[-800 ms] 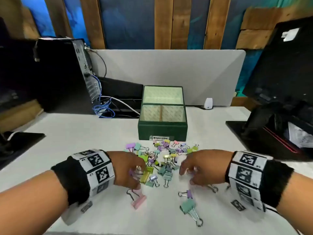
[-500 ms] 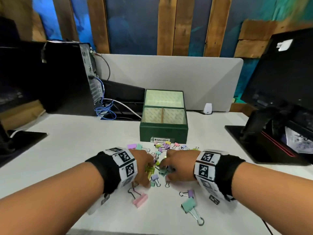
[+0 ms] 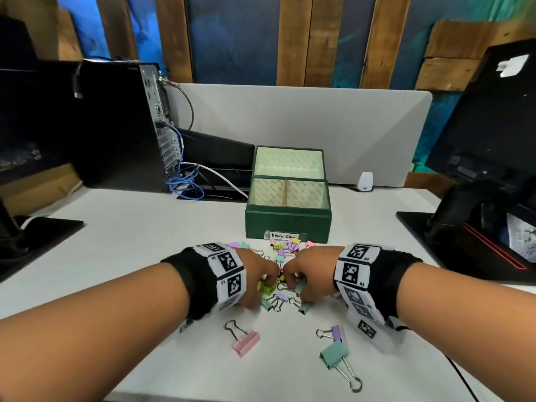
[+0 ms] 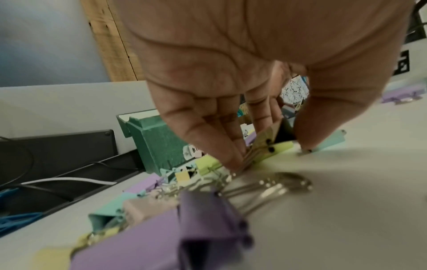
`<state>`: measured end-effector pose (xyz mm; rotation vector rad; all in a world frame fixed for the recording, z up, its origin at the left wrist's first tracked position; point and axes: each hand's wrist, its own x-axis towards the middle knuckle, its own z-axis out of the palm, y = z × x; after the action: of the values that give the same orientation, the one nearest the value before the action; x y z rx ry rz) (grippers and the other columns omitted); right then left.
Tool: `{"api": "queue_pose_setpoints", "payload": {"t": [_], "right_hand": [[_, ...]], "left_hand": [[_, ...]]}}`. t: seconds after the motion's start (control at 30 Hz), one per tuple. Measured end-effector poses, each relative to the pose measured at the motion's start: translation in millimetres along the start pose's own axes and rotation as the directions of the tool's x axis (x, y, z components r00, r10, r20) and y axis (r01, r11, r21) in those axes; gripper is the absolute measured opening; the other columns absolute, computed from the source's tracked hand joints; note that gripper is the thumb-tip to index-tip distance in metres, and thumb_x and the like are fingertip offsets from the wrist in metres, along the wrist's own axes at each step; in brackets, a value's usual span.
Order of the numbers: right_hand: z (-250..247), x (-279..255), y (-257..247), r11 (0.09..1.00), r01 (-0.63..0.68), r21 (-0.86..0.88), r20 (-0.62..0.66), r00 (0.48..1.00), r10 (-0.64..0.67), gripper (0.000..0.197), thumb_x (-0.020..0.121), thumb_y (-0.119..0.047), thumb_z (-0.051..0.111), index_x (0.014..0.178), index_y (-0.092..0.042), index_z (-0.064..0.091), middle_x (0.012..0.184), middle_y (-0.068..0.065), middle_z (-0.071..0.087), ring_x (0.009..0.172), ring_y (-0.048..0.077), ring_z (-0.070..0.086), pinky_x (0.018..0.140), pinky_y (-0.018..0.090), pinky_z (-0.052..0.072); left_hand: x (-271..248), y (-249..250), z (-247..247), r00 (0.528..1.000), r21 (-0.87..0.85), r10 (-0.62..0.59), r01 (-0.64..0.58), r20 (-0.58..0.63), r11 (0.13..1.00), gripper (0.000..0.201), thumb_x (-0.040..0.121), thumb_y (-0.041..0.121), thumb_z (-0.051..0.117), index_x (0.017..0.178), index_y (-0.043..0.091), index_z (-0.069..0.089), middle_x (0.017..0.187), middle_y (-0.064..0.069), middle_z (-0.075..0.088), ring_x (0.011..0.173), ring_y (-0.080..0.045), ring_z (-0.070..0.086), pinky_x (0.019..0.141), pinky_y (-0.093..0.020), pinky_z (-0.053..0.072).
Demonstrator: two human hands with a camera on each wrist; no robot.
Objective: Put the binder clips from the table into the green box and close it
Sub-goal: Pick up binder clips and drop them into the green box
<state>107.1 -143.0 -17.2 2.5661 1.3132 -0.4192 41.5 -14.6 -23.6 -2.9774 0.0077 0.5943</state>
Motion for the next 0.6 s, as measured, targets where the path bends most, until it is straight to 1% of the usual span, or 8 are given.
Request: {"api": "queue_pose_setpoints", "payload": {"t": [0.07,0.17,0.23,0.3,0.37,0.43,0.5,0.6], "right_hand": [[0.6,-4.4,-2.4,1.0,-0.011,-0.019,0.009,1.0,0.011,0.033,0.081,-0.028,0.065,0.113,-0.026,0.058,0.098,-0.003,0.052,0.087,0.017,0.047,0.058,0.022,0.032],[0.1,-9.2,-2.9,1.0,-0.025,-0.015,0.025,0.999,0.026,0.034,0.081,-0.029,0.065,0.114,-0.026,0.058,0.097,-0.002,0.056,0.084,0.017,0.048,0.054,0.02,0.032],[-2.6,-13.5,1.8,0.996,-0.054,0.069,0.006,0.999,0.054,0.03,0.082,-0.029,0.063,0.111,-0.025,0.06,0.094,-0.003,0.056,0.082,0.017,0.05,0.054,0.019,0.035],[-6.0,-16.3,12.0,0.977,-0.085,0.198,-0.026,0.995,0.092,0.022,0.085,-0.029,0.058,0.106,-0.025,0.062,0.095,-0.003,0.06,0.083,0.016,0.054,0.063,0.021,0.042],[-8.1,-15.4,24.6,0.931,-0.122,0.345,-0.006,0.991,0.133,0.014,0.09,-0.026,0.051,0.098,-0.023,0.062,0.086,-0.004,0.061,0.072,0.013,0.056,0.067,0.024,0.046],[-8.6,-10.1,35.0,0.824,-0.181,0.537,0.071,0.983,0.17,0.014,0.093,-0.019,0.046,0.087,-0.02,0.058,0.074,-0.001,0.06,0.06,0.014,0.057,0.067,0.027,0.052],[-12.9,-5.7,42.5,0.734,-0.215,0.644,0.112,0.976,0.187,0.016,0.095,-0.016,0.043,0.085,-0.017,0.055,0.069,0.003,0.057,0.054,0.015,0.058,0.062,0.026,0.053],[-23.0,-0.9,50.6,0.716,-0.194,0.671,0.102,0.98,0.171,0.02,0.097,-0.022,0.04,0.105,-0.01,0.054,0.068,0.005,0.055,0.046,0.011,0.058,0.055,0.022,0.05]], "left_hand": [[-1.8,2.3,1.6,1.0,-0.018,-0.002,0.001,-0.003,1.0,0.041,0.077,0.03,0.067,0.114,0.027,0.049,0.113,-0.003,0.06,0.088,-0.019,0.05,0.074,-0.029,0.042],[-3.7,5.2,2.1,1.0,-0.008,-0.005,0.005,-0.02,1.0,0.038,0.077,0.029,0.065,0.111,0.025,0.049,0.099,-0.002,0.056,0.084,-0.02,0.048,0.07,-0.029,0.039],[-4.6,6.0,-0.2,0.999,-0.01,-0.009,0.009,-0.049,1.0,0.035,0.079,0.028,0.063,0.111,0.024,0.05,0.093,0.001,0.051,0.082,-0.02,0.047,0.068,-0.028,0.037],[-4.1,4.5,-2.3,0.997,-0.045,-0.019,0.016,-0.072,0.999,0.033,0.08,0.025,0.062,0.111,0.023,0.051,0.087,0.004,0.049,0.079,-0.018,0.047,0.066,-0.026,0.035],[-1.3,1.4,-3.9,0.995,-0.106,-0.028,0.017,-0.097,0.994,0.025,0.08,0.021,0.06,0.103,0.027,0.054,0.081,0.007,0.049,0.074,-0.013,0.047,0.061,-0.023,0.037],[3.0,-4.8,-6.1,0.992,-0.203,-0.051,0.026,-0.115,0.979,0.016,0.08,0.02,0.059,0.088,0.033,0.055,0.082,0.008,0.055,0.075,-0.013,0.052,0.066,-0.024,0.044],[6.0,-10.0,-10.4,0.993,-0.258,-0.053,0.023,-0.109,0.966,0.022,0.081,0.014,0.055,0.075,0.034,0.055,0.083,0.008,0.059,0.075,-0.013,0.056,0.07,-0.026,0.048],[10.1,-7.3,-14.9,0.994,-0.118,0.02,-0.032,-0.11,0.993,0.021,0.087,0.012,0.045,0.079,0.028,0.056,0.092,0.005,0.057,0.089,-0.016,0.055,0.079,-0.03,0.047]]}}
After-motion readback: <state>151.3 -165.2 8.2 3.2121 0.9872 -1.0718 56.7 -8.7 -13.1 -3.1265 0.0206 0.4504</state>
